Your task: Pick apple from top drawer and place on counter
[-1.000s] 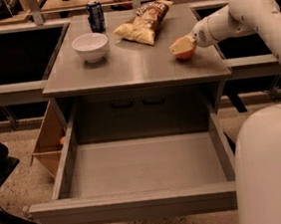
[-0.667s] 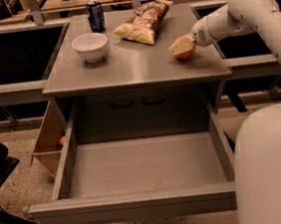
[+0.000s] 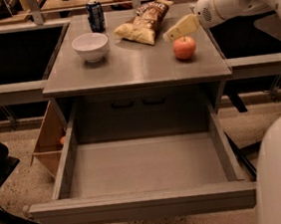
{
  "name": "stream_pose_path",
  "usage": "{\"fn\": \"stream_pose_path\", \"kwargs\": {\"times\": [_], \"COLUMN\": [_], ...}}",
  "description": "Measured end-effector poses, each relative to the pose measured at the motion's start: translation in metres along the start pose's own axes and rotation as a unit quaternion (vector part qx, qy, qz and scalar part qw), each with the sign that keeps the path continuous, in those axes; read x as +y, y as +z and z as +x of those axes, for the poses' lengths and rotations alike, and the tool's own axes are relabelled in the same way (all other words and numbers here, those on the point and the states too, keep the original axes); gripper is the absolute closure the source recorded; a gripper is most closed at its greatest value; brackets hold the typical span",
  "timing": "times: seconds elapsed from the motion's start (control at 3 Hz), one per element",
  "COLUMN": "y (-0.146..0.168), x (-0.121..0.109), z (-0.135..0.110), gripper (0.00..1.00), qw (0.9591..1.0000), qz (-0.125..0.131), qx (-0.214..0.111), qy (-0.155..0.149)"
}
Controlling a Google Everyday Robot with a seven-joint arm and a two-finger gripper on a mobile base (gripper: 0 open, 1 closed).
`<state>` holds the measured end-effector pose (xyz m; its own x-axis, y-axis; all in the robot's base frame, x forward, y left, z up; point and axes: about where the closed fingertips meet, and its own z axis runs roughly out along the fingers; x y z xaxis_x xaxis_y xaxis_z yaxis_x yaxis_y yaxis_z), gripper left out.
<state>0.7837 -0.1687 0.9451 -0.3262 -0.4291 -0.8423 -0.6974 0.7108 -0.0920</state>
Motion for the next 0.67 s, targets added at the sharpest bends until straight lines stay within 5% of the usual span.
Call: {"fn": "stream_pose_path", "kwargs": {"times": [0.33,0.67], "y": [-0.06,-0.142], "x": [0.009,0.015], "z": [-0.009,-0.012], "gripper": [0.0,0.0], "qw": [0.9994,0.9937], "qz": [0.031,0.106], "qx": [-0.005,-0.015], "qy": [-0.016,-0.033]}}
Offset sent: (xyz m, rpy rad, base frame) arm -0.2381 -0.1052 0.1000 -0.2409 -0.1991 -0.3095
